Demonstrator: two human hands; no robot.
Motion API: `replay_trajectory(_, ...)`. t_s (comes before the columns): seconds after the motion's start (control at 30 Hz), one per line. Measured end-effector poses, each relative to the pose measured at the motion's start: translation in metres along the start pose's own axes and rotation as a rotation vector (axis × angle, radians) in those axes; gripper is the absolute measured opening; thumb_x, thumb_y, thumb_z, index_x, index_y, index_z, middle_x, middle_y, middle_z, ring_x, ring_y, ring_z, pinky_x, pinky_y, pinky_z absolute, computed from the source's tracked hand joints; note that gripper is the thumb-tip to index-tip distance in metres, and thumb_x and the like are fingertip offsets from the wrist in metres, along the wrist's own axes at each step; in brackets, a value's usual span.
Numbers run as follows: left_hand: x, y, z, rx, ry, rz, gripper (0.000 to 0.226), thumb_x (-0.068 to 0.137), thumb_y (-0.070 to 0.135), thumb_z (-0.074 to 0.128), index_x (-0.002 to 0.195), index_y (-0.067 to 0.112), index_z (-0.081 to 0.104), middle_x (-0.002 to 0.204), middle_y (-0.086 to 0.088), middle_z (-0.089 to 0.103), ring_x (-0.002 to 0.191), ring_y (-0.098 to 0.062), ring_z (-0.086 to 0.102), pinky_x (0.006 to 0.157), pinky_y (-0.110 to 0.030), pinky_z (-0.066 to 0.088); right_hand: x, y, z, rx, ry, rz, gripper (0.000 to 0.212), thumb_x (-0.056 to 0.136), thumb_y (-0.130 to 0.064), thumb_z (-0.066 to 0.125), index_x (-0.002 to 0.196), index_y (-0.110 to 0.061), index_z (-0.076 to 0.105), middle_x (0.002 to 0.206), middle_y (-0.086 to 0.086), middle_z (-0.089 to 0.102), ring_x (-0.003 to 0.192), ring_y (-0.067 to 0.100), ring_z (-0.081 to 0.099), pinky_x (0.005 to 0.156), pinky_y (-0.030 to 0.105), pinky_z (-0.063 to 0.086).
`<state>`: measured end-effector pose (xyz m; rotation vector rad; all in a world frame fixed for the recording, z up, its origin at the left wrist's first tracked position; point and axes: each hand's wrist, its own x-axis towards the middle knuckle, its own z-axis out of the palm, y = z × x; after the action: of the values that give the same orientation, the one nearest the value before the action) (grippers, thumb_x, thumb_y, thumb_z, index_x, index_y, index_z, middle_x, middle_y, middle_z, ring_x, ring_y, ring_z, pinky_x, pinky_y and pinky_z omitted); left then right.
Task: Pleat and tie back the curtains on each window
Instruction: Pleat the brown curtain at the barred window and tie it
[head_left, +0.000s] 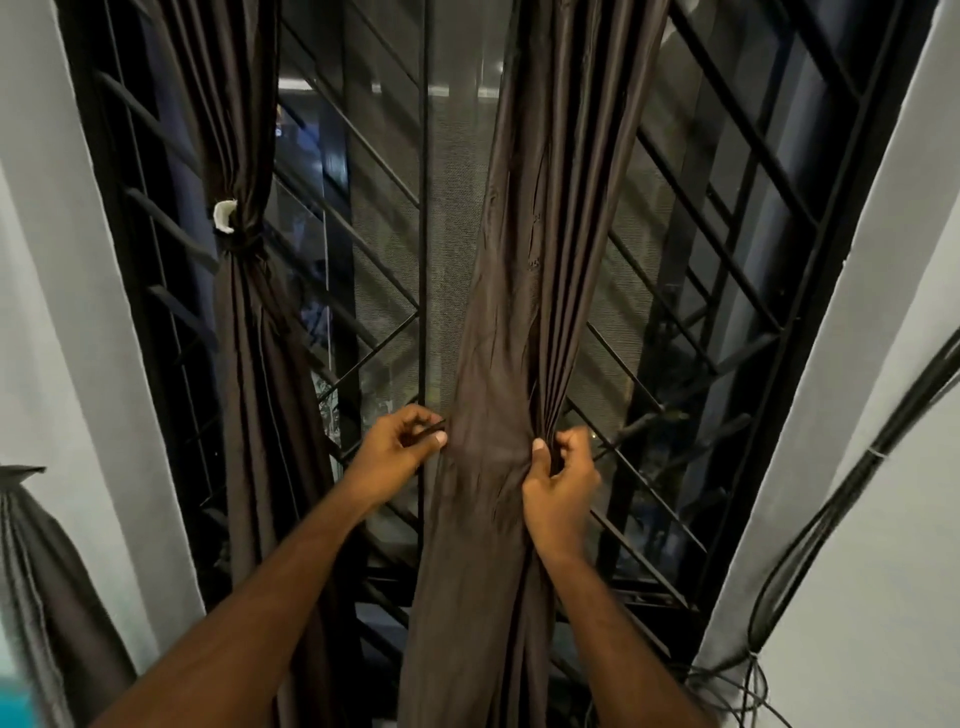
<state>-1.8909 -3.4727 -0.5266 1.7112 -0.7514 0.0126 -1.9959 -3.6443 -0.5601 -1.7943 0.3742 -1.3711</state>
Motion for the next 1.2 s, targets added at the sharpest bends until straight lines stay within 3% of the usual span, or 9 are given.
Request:
replay_trajectory(0.17,0.002,0.002,-0.004,0.259,0.13,0.002,0.029,0.092,0.025,0.073,0.07,0.008,0.065,0.056,0.006,0.052,0.05,-0.001,0.048,0.057,-0.026,0.04,-0.005,-0.006,0.002,-0.057,0.06,-0.088,0.017,0.094,-0.004,0.063,0.089,-0.012,0.05,0.072,-0.009,0.051,0.064,0.004,0.052,0.055,0.026,0.043)
replay_trajectory(0.3,-0.015,0.028,0.032,0.045,-0.028,0.014,0.039,0.085,0.059,0.069,0.086,0.02,0.072,0.074,0.01,0.072,0.074,0.0,0.068,0.069,-0.021,0.054,-0.024,-0.019,0.02,-0.011,-0.029,-0.152,0.016,0.095,-0.007,0.061,0.088,-0.015,0.049,0.074,-0.001,0.057,0.066,0.019,0.057,0.056,0.034,0.042)
replay_trajectory(0.4,-0.016,0.035,0.049,-0.017,-0.047,-0.01,0.034,0.081,0.058,0.071,0.092,0.025,0.073,0.085,0.01,0.077,0.086,-0.004,0.073,0.079,-0.026,0.058,-0.031,-0.028,0.027,0.06,-0.106,-0.15,0.017,0.099,-0.007,0.058,0.087,-0.016,0.049,0.074,-0.003,0.057,0.067,0.016,0.057,0.058,0.031,0.045)
replay_trajectory(0.57,-0.007,0.024,0.032,-0.174,0.001,-0.125,0.031,0.099,0.042,0.057,0.102,0.017,0.075,0.097,-0.003,0.078,0.098,-0.02,0.073,0.086,-0.034,0.055,-0.017,-0.009,0.01,0.376,-0.471,0.005,0.01,0.088,-0.014,0.066,0.097,-0.012,0.071,0.098,-0.01,0.073,0.098,0.009,0.069,0.086,0.031,0.054)
replay_trajectory(0.63,-0.005,0.023,0.024,-0.249,-0.062,-0.137,0.033,0.101,0.035,0.054,0.106,0.009,0.073,0.101,-0.012,0.077,0.096,-0.025,0.073,0.082,-0.034,0.056,-0.01,0.002,0.001,0.355,-0.388,0.012,0.015,0.085,-0.016,0.067,0.1,-0.015,0.072,0.102,-0.006,0.073,0.102,0.012,0.068,0.09,0.039,0.055)
replay_trajectory(0.77,-0.007,0.03,0.015,-0.27,-0.265,-0.189,0.039,0.095,0.041,0.054,0.106,0.007,0.068,0.096,-0.014,0.076,0.087,-0.024,0.073,0.066,-0.033,0.057,0.019,0.019,-0.01,0.185,-0.383,-0.067,0.061,0.077,-0.022,0.079,0.128,-0.045,0.054,0.142,-0.005,0.05,0.136,0.002,0.043,0.113,0.02,0.037)
replay_trajectory(0.93,-0.006,0.032,0.011,-0.276,-0.361,-0.204,0.048,0.092,0.046,0.054,0.106,0.002,0.069,0.096,-0.011,0.075,0.087,-0.022,0.073,0.067,-0.034,0.058,0.037,0.022,-0.013,0.398,-0.983,0.178,0.034,0.083,-0.014,0.07,0.118,-0.011,0.068,0.117,0.01,0.072,0.111,0.019,0.067,0.102,0.041,0.052)
replay_trajectory(1.07,-0.004,0.034,0.006,-0.184,-0.392,-0.232,0.041,0.091,0.05,0.054,0.095,0.011,0.069,0.088,-0.002,0.075,0.08,-0.015,0.071,0.06,-0.028,0.053,0.046,0.021,-0.015,0.26,-0.965,0.15,0.016,0.088,-0.015,0.068,0.102,-0.01,0.075,0.094,-0.001,0.074,0.093,0.01,0.068,0.087,0.031,0.053)
replay_trajectory(1.2,0.001,0.048,0.004,-0.037,-0.358,-0.203,0.035,0.099,0.04,0.056,0.094,0.009,0.071,0.084,0.001,0.077,0.075,-0.009,0.073,0.068,-0.028,0.055,0.078,0.009,-0.027,-0.06,-0.907,0.052,0.015,0.095,-0.01,0.066,0.084,0.0,0.064,0.068,0.002,0.05,0.061,0.009,0.047,0.061,0.03,0.037)
